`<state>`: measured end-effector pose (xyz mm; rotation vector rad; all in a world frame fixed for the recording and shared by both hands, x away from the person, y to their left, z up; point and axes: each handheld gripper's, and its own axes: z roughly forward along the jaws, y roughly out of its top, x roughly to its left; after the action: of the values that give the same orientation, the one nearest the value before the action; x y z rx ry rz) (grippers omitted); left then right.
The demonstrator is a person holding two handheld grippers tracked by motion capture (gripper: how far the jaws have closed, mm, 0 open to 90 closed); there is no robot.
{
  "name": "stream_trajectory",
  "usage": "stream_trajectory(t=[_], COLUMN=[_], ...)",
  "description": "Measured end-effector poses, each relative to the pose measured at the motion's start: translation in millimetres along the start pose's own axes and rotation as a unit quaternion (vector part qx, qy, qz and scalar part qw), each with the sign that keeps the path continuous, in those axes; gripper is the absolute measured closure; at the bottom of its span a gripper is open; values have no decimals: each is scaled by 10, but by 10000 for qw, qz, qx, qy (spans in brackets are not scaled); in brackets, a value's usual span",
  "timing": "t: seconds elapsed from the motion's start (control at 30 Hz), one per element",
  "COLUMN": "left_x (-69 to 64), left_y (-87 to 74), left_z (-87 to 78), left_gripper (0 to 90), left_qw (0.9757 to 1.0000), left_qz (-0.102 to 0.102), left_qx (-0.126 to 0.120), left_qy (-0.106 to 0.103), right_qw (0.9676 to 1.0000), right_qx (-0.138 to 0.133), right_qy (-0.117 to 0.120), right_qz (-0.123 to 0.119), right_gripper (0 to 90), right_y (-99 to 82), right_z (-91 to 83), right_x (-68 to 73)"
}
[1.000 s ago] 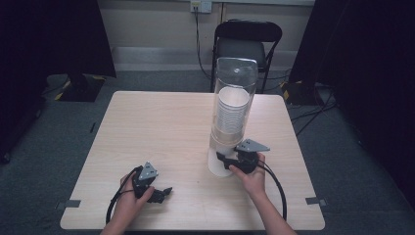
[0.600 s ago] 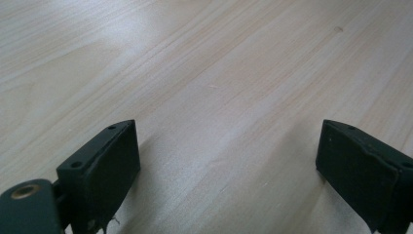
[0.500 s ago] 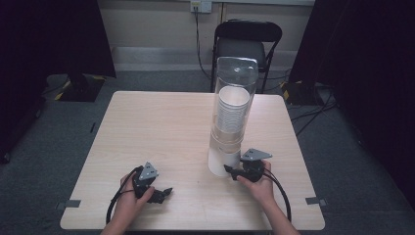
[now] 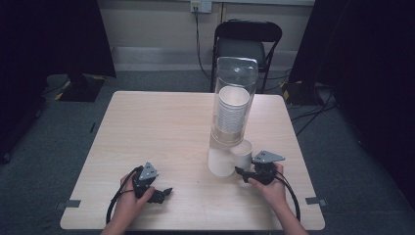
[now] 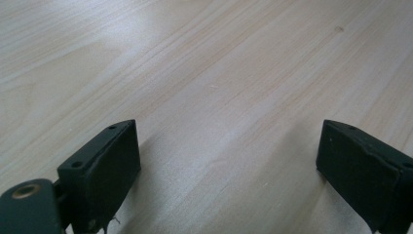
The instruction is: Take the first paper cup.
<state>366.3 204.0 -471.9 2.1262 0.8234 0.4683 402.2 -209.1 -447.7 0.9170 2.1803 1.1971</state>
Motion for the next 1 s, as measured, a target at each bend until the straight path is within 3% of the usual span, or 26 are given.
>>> stream_trajectory(t=[0.2,0.3,0.57,0.7,0.77,1.0], left_x=[0,0,2,-1,0,5], left_y=[0,0,1,0,0,1], left_z=[0,0,-2,2,1,-3], left_gripper=[84,84,84,84,84,84], left_qw=[10000,10000,10000,10000,10000,10000], left_qz=[-4,2,10,-12,1,40], left_qx=[1,4,10,-13,-5,33], left_qy=[1,1,-1,0,0,-2], right_qw=[9992,9976,9934,9920,9923,9916], right_qx=[-152,-159,-154,-38,48,60], right_qy=[-220,-451,-876,-965,-1026,-1017], right_qz=[302,496,719,813,692,792], right_gripper=[360,359,357,357,357,355], right_y=[-44,-66,-115,-102,-89,-86], right_z=[-74,-78,-45,-15,8,23], right_x=[-151,-273,-443,-497,-505,-509])
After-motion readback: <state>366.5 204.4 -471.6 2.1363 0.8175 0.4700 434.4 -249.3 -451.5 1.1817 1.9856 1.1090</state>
